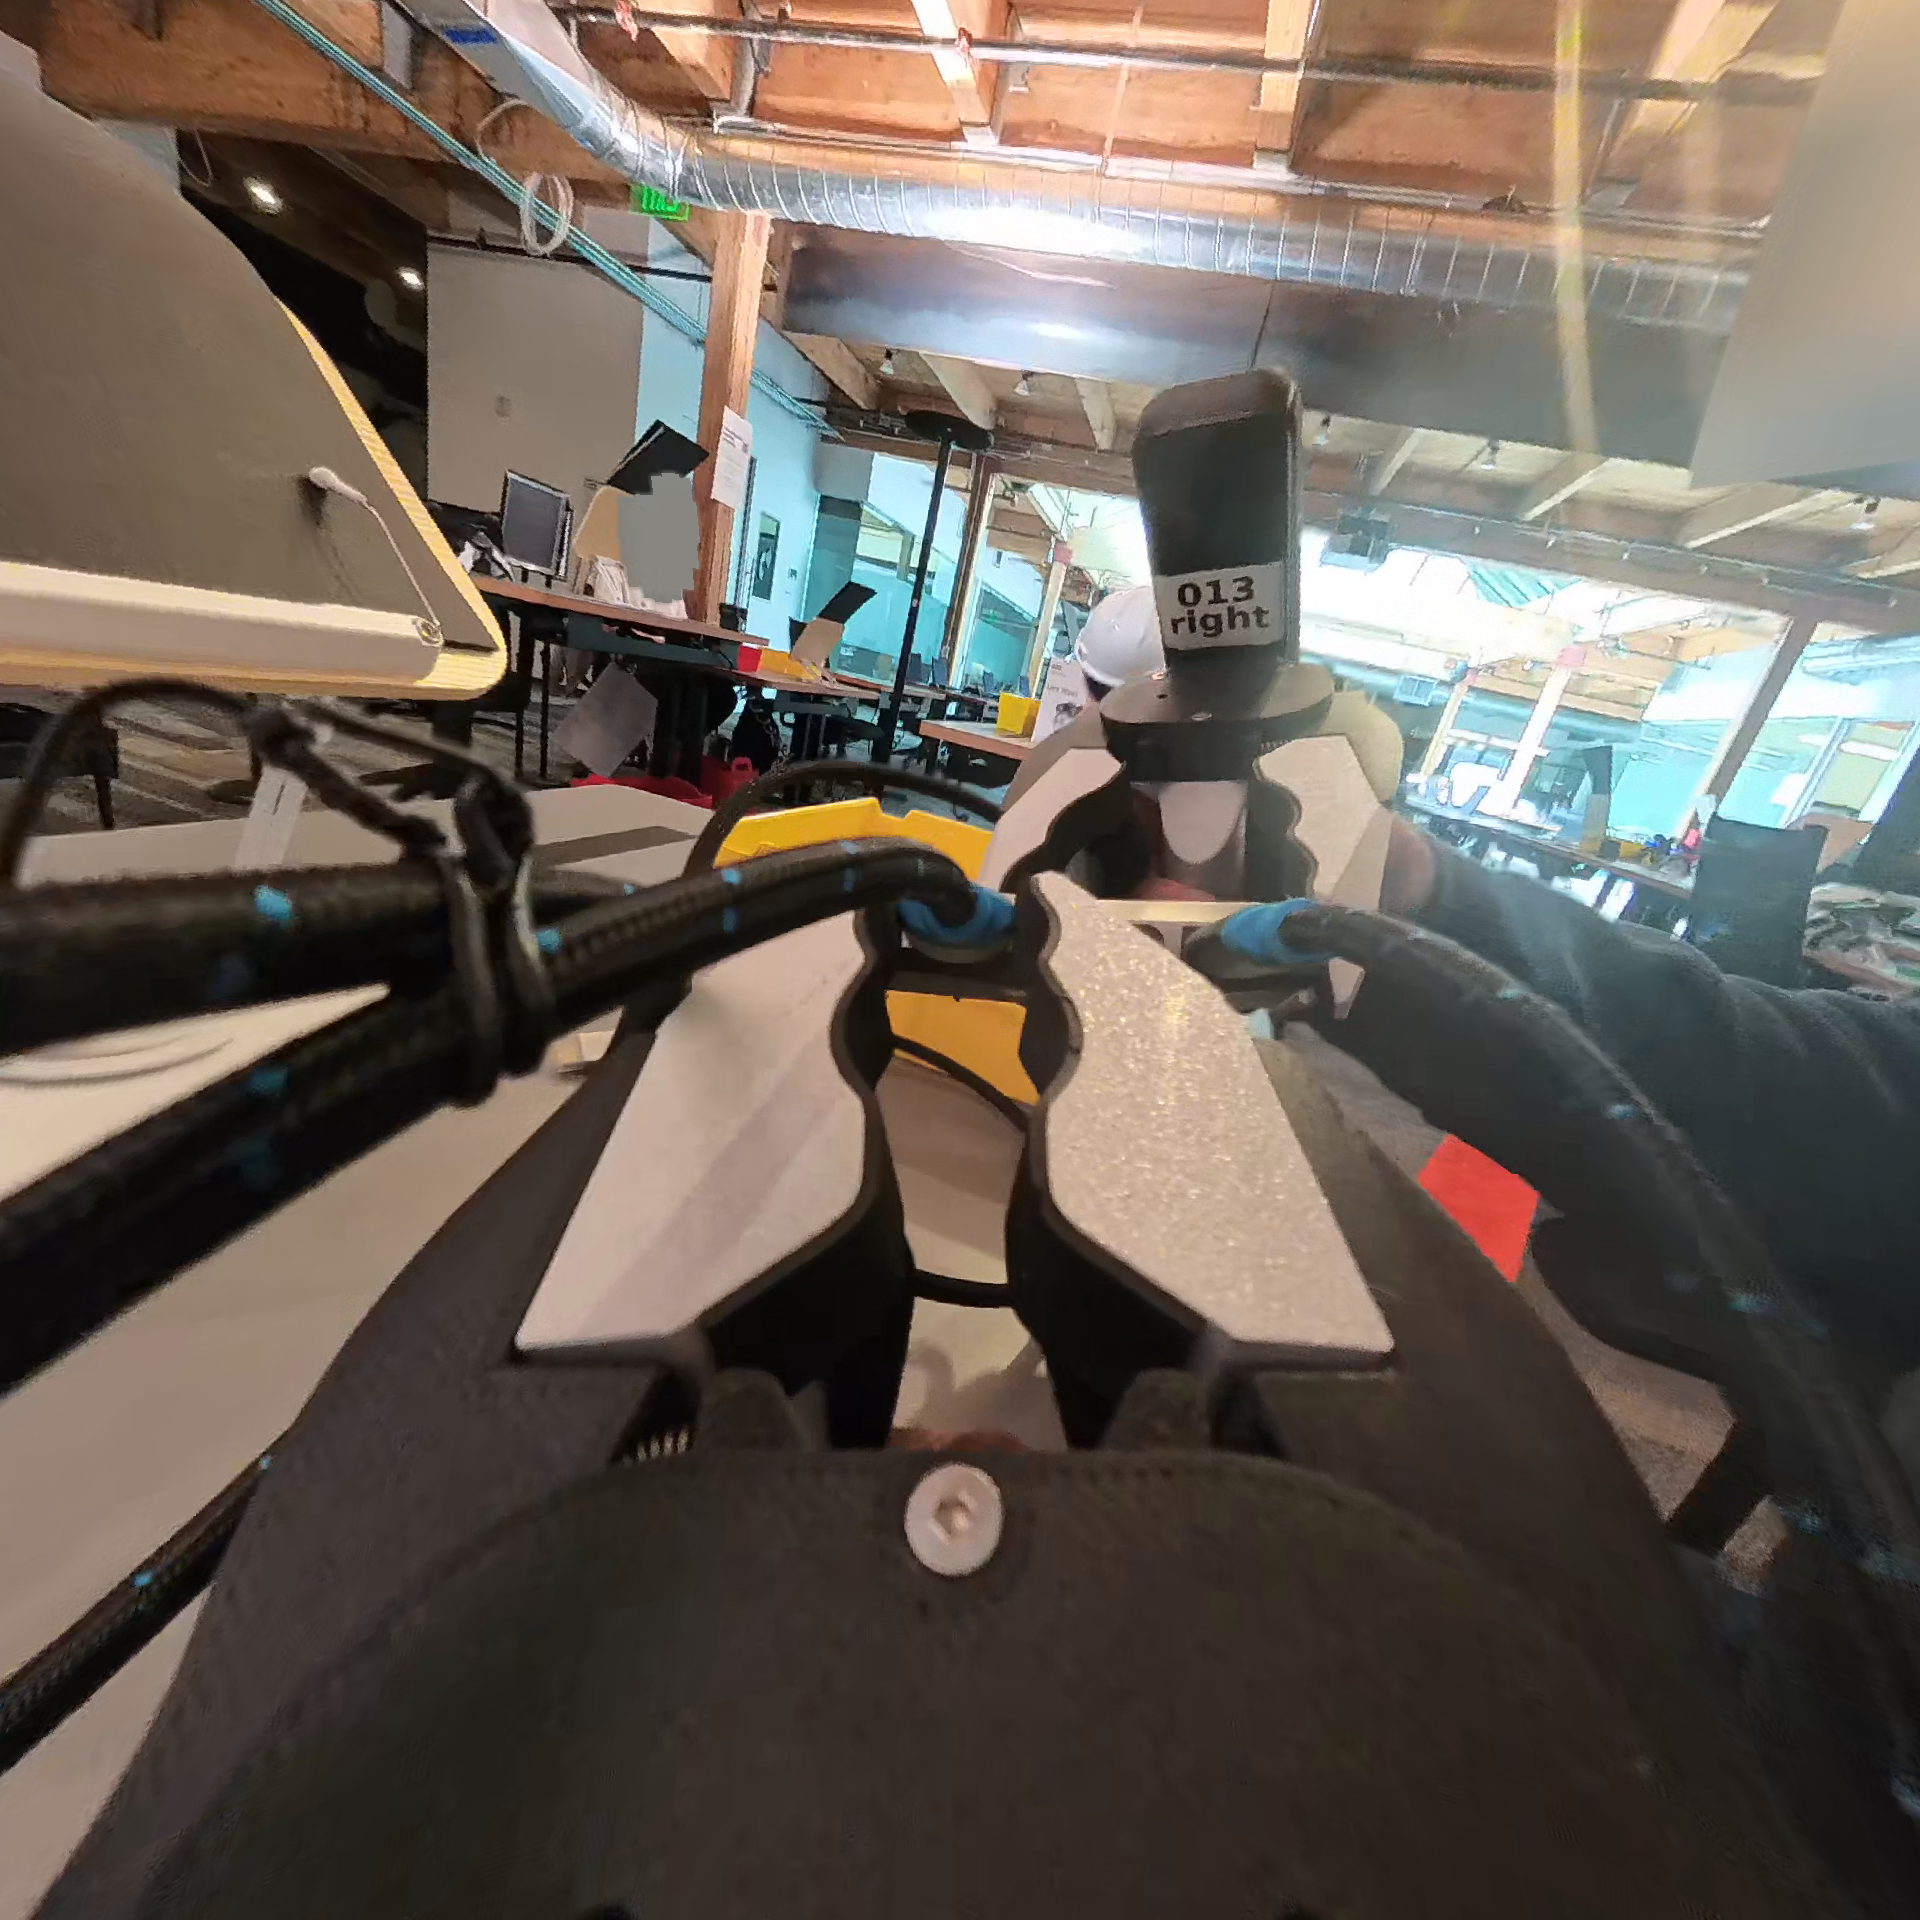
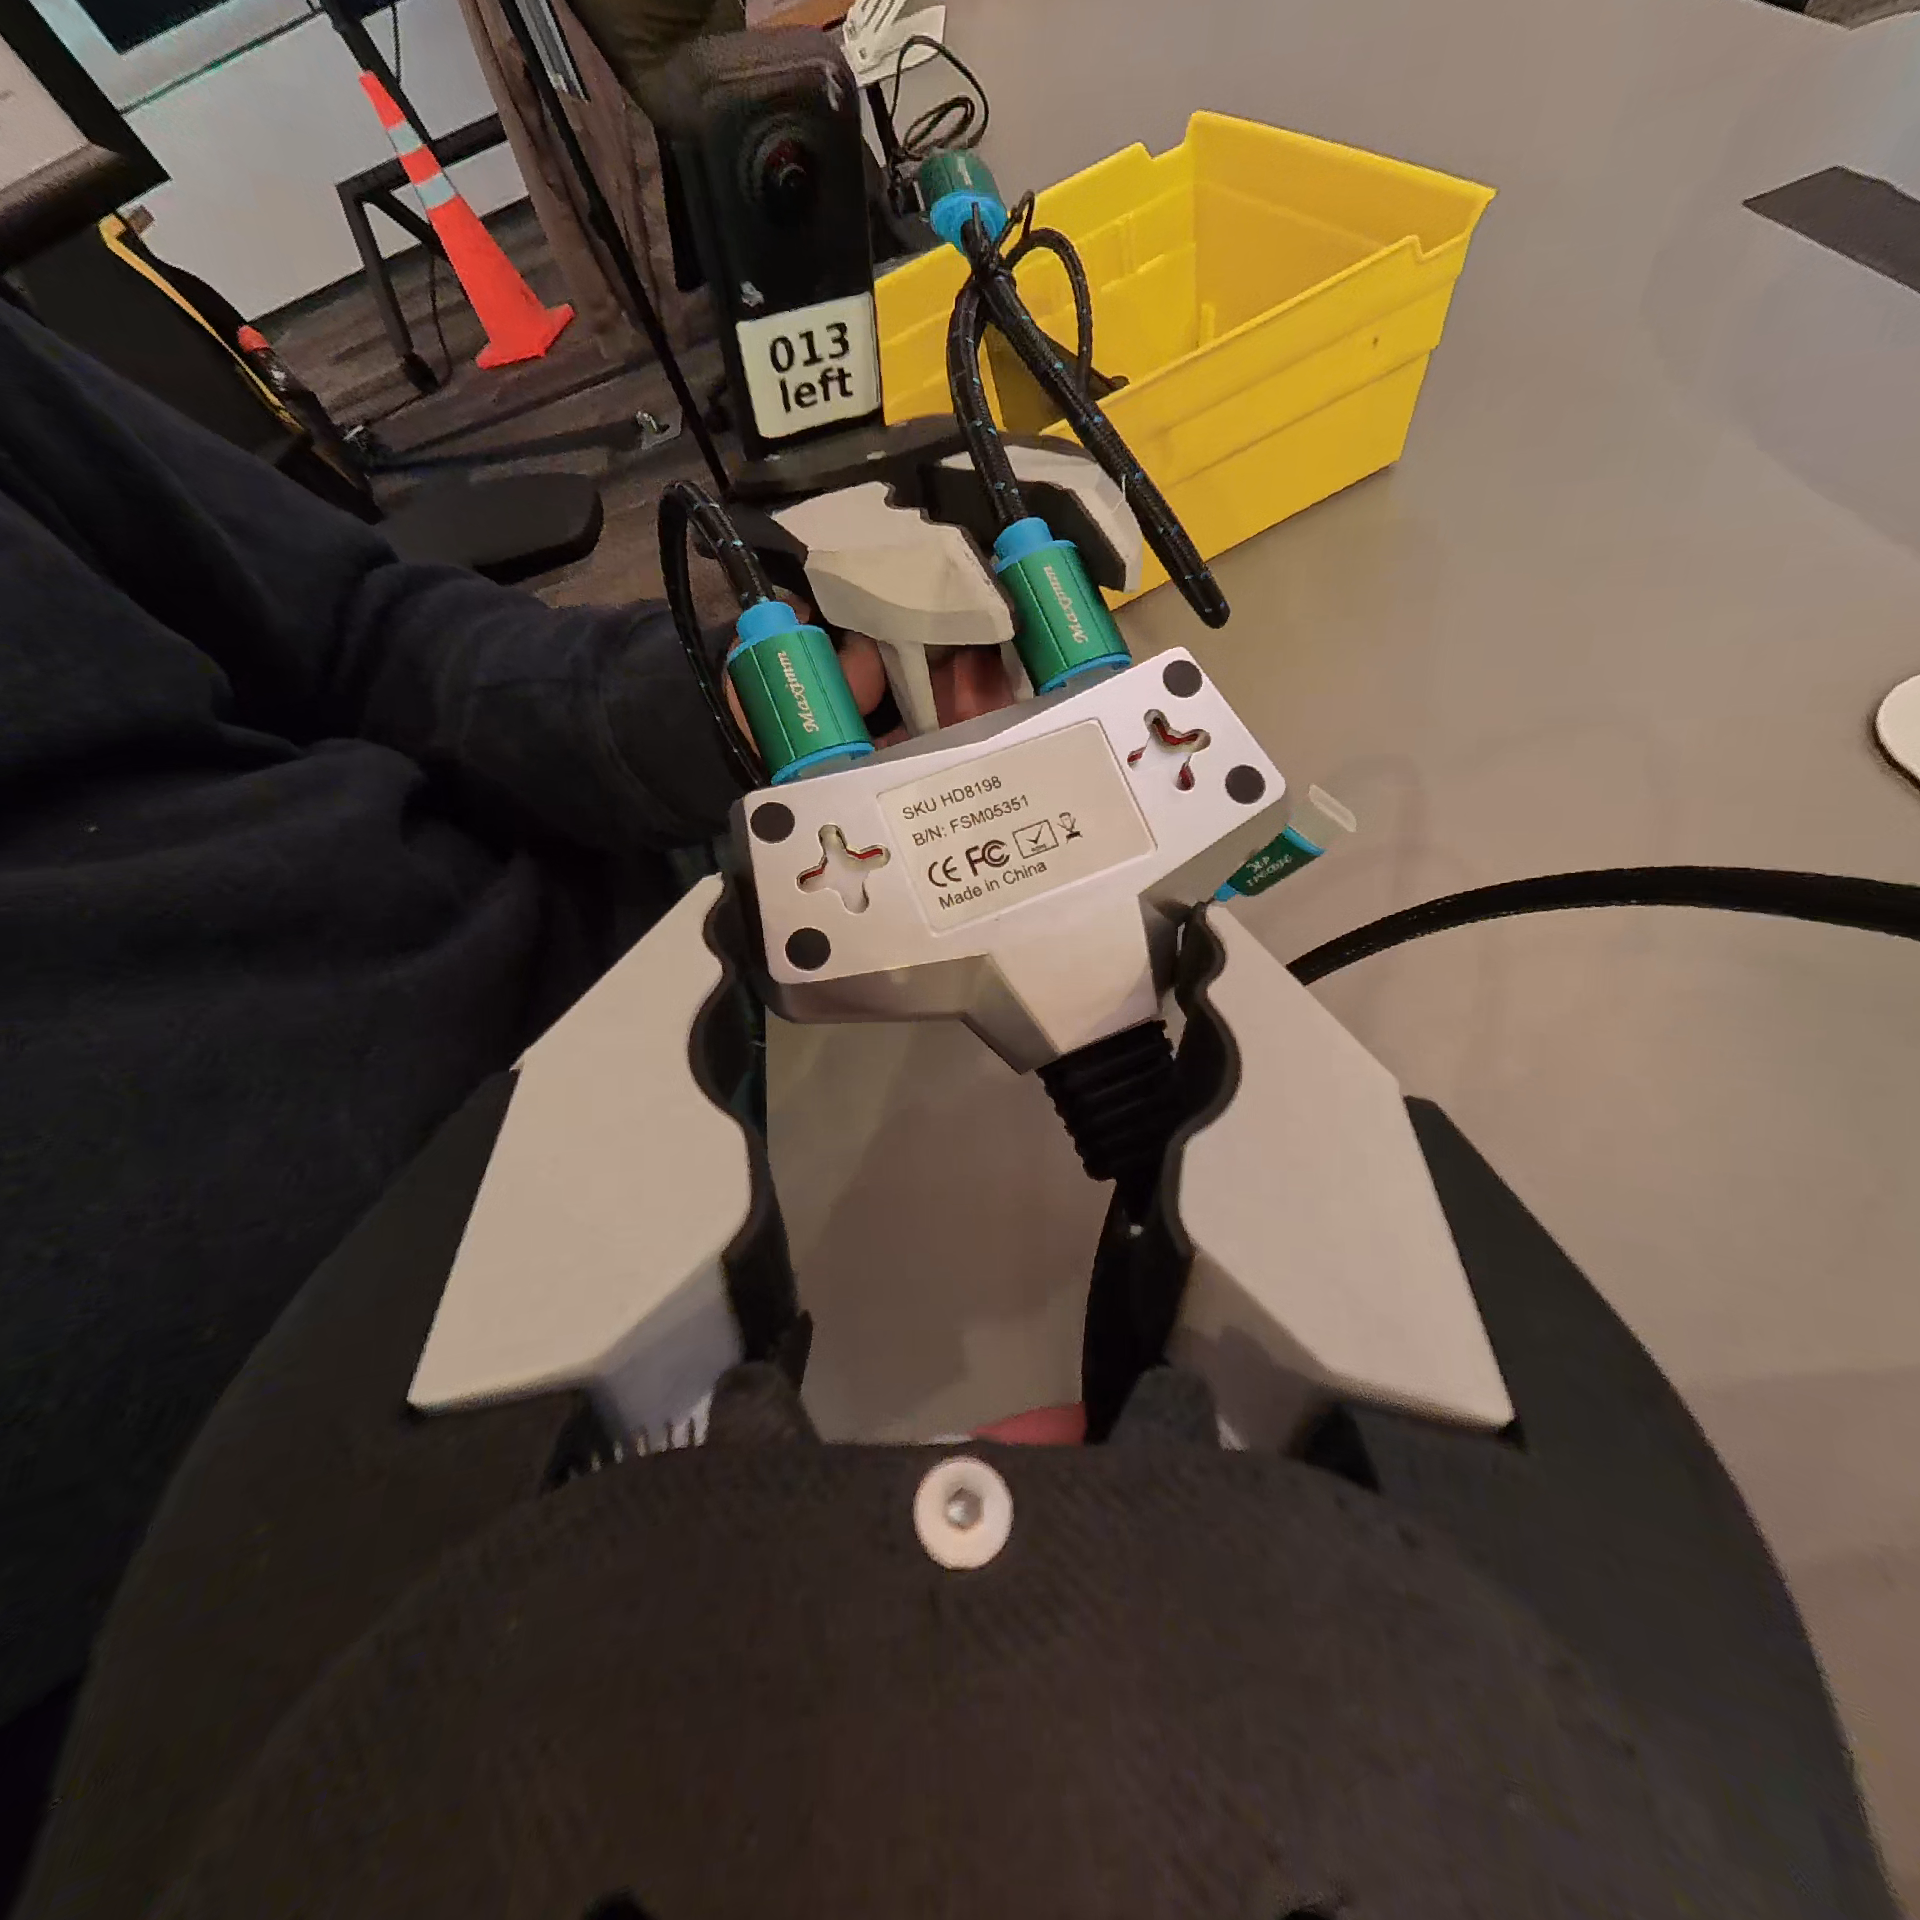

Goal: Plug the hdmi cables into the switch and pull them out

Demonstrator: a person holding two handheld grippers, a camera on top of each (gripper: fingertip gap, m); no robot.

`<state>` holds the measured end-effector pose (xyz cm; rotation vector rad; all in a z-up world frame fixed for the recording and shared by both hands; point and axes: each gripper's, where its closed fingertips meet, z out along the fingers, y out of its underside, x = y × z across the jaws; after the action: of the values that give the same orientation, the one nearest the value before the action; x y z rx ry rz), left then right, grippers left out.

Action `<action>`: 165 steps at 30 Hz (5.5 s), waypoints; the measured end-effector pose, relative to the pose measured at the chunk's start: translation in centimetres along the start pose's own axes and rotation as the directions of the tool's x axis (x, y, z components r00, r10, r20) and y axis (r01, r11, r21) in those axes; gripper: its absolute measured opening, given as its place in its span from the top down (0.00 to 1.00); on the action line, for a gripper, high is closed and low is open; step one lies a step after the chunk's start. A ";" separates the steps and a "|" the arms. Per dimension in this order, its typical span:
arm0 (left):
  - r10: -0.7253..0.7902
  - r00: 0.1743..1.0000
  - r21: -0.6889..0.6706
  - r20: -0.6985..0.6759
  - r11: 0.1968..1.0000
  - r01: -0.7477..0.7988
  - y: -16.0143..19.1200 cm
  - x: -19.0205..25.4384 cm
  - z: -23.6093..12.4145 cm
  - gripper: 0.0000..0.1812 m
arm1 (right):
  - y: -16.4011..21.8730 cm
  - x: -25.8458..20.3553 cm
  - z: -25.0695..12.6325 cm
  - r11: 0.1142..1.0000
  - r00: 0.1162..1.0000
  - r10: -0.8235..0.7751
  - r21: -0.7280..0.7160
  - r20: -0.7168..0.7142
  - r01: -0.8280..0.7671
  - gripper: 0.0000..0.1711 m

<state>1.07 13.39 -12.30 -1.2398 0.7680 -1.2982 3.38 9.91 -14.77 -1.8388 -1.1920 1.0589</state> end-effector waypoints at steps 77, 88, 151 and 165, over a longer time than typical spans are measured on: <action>0.100 0.932 -0.245 0.348 0.969 -0.013 6.1 -5.8 -1.8 0.87 | -44.1 0.6 -51.0 0.761 0.538 0.041 0.375 -0.842 0.530 0.54; 0.091 0.937 -0.238 0.338 0.971 -0.008 6.0 -5.6 -1.8 0.87 | -38.4 6.1 -46.8 0.864 0.554 0.047 0.312 -0.831 0.395 0.54; 0.067 0.937 -0.236 0.344 0.972 0.017 6.2 -6.0 -1.5 0.84 | 11.9 18.0 -31.0 0.876 0.545 0.419 0.165 -0.726 -0.453 0.55; 0.059 0.940 -0.237 0.337 0.971 0.024 6.3 -5.9 -1.5 0.83 | 8.5 20.0 -30.0 0.858 0.595 0.220 -0.137 -0.773 -0.495 0.57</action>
<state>0.34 17.67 -19.85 -1.5981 0.6923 -0.9553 38.34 22.25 -14.48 -2.5110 -0.5054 0.1751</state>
